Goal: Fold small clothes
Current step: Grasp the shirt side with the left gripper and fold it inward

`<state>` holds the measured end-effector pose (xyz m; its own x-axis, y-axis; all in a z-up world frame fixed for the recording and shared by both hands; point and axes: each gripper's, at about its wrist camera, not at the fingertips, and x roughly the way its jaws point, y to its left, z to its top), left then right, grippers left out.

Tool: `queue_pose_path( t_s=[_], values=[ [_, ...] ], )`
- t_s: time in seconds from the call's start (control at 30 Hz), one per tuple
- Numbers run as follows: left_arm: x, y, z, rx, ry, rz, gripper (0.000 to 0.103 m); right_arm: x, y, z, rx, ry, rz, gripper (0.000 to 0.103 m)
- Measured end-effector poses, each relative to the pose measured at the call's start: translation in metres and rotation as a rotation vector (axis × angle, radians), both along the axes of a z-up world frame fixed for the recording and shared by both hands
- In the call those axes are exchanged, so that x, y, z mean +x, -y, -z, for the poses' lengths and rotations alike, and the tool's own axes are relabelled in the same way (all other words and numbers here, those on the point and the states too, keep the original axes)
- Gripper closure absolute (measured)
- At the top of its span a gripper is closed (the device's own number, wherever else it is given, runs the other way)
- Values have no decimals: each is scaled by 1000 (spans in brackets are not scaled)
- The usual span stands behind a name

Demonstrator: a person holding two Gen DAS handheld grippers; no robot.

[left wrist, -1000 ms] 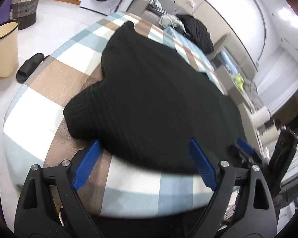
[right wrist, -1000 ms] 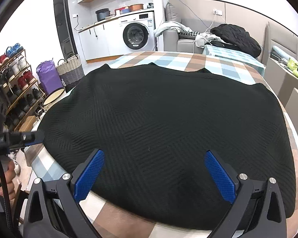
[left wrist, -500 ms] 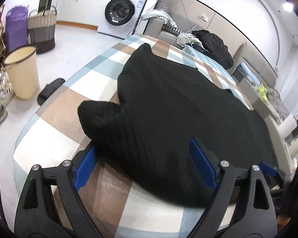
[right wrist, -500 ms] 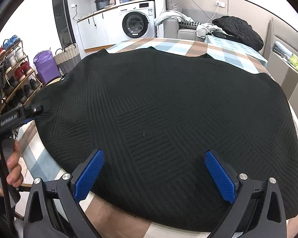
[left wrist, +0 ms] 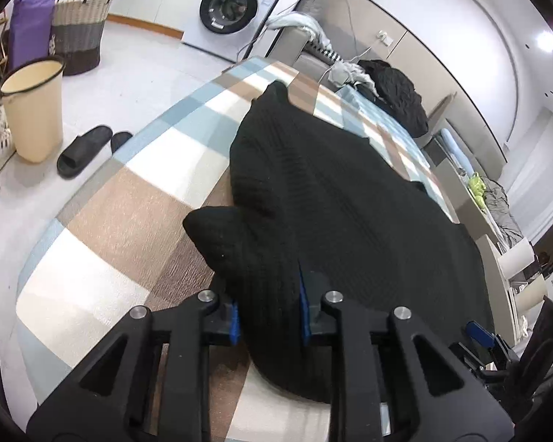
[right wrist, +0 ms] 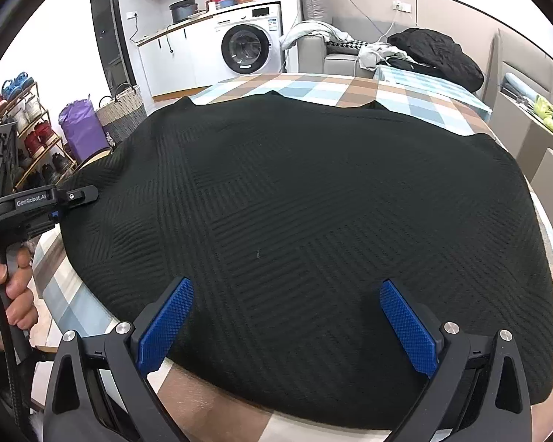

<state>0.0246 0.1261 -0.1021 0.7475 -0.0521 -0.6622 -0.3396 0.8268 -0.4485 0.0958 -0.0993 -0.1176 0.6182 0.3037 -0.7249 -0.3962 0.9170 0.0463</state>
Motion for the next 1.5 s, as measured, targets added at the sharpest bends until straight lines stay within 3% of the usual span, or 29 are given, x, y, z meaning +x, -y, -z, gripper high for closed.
queue_pose_path(
  t_s=[0.17,0.23,0.37,0.53,0.7,0.77,0.87,0.9,0.97,1.03,1.13,1.27,1.4,1.5],
  values=[
    [7,10,-21,48,48,18,85,1,14,-5,21,7,44,0],
    [15,23,-35,111,82,40,86,2,23,-8,29,10,67,0],
    [36,65,-65,196,163,144,86,3,40,-16,51,23,114,0],
    [62,137,-89,225,246,360,87,5,67,-29,62,52,184,0],
    [74,208,-77,241,199,617,87,9,94,-38,88,65,256,0],
    [78,235,-57,271,128,734,83,10,99,-39,94,60,269,0],
    [78,256,-31,308,17,817,74,13,106,-39,77,57,294,0],
    [75,256,-28,311,15,821,71,13,110,-40,78,54,309,0],
    [67,249,-27,283,33,829,48,12,116,-43,100,49,317,0],
    [61,236,-31,251,55,808,39,11,118,-46,123,49,313,0],
    [52,211,-40,222,83,762,38,12,114,-47,146,34,292,0],
    [50,170,-49,222,94,633,32,21,102,-40,183,-17,251,1],
    [65,130,-45,200,60,511,32,24,95,-37,288,-95,181,15],
    [69,110,-38,193,33,483,32,22,90,-38,373,-136,130,17]
  ],
)
